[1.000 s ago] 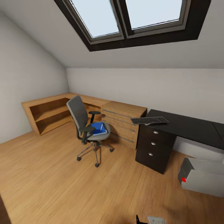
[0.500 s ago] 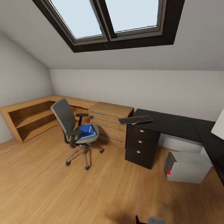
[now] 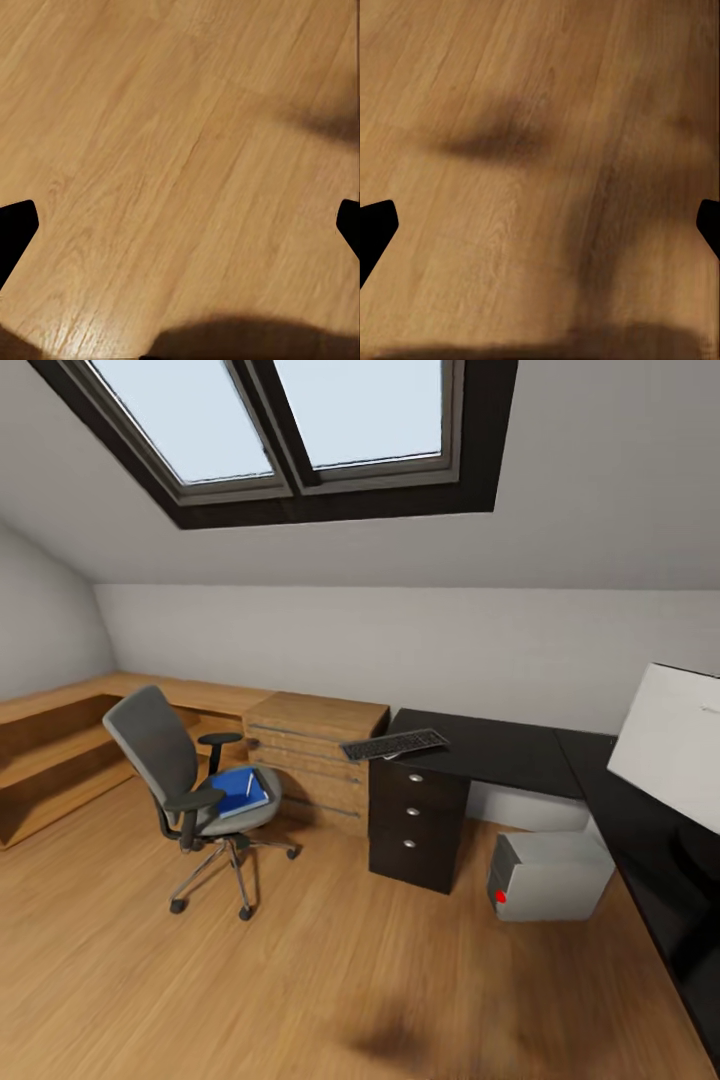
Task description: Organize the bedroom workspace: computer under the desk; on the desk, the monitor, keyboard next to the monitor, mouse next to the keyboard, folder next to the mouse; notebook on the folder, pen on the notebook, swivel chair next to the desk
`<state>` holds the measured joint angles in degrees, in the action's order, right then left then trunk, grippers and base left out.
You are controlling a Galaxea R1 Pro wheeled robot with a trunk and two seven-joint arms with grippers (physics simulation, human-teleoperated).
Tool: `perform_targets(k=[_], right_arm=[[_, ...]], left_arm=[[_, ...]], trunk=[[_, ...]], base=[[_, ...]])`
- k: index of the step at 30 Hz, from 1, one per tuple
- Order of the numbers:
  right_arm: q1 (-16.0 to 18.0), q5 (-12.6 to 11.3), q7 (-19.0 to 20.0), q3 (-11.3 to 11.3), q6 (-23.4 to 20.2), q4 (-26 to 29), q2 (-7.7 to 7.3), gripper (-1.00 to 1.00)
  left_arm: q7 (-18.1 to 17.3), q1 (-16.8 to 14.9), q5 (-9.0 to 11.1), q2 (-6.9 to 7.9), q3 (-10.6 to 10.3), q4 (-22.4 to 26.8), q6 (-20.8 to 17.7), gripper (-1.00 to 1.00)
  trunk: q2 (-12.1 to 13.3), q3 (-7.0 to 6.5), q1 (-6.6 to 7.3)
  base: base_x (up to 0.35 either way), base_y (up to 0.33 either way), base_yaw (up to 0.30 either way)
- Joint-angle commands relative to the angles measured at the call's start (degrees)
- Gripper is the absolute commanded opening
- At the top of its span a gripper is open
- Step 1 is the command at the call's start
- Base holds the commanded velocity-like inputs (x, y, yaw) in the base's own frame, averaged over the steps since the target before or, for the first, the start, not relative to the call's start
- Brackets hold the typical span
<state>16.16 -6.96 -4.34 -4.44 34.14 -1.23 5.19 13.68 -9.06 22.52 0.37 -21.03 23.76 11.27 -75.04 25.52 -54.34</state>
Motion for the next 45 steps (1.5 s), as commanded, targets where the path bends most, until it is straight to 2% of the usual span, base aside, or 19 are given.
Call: perform_targets(k=[1,8,18,23,27,32,45], right_arm=[[-0.01,-0.53,-0.12,-0.49,0.23,-0.11,0.02,1.0],[-0.16,-0.51,-0.14,-0.49,0.72,-0.09,-0.05,1.0],[-0.16,-0.51,-0.14,-0.49,0.71,-0.12,-0.05,1.0],[-0.17,-0.65,-0.33,-0.45,-0.17,-0.16,-0.02,1.0],[-0.17,-0.79,-0.5,-0.39,-1.77,-0.12,-0.81,1.0],[-0.17,-0.84,-0.49,-0.4,-2.64,-0.09,-2.59,1.0],[-0.17,-0.84,-0.49,-0.4,-2.9,-0.09,-3.22,1.0]], left_arm=[[0.44,-0.04,0.39,0.02,-0.58,-0.54,0.24,1.0],[0.45,-0.06,0.28,-0.02,-0.76,-1.71,0.26,1.0],[0.46,-0.06,0.32,-0.02,-0.77,-1.79,0.16,1.0],[0.47,-0.03,0.33,-0.02,-0.77,-1.79,0.16,1.0],[0.47,-0.05,0.33,-0.02,-0.77,-1.82,0.16,1.0],[0.47,-0.05,0.33,0.0,-0.73,-1.85,0.15,1.0],[0.47,-0.04,0.33,0.27,-0.44,-1.88,0.23,1.0]], trunk=[[-0.04,0.06,0.0],[-0.04,0.06,0.0],[-0.04,0.07,0.0],[-0.04,0.12,0.0],[-0.04,0.13,0.0],[-0.04,0.13,0.0],[-0.04,0.14,0.0]], base=[[0.0,0.0,-0.27],[-0.078,0.0,-0.27],[-0.308,0.0,-0.265],[-0.336,0.0,-0.1],[-0.337,0.0,-0.017],[-0.337,0.0,-0.005],[-0.332,-0.041,-0.001]])
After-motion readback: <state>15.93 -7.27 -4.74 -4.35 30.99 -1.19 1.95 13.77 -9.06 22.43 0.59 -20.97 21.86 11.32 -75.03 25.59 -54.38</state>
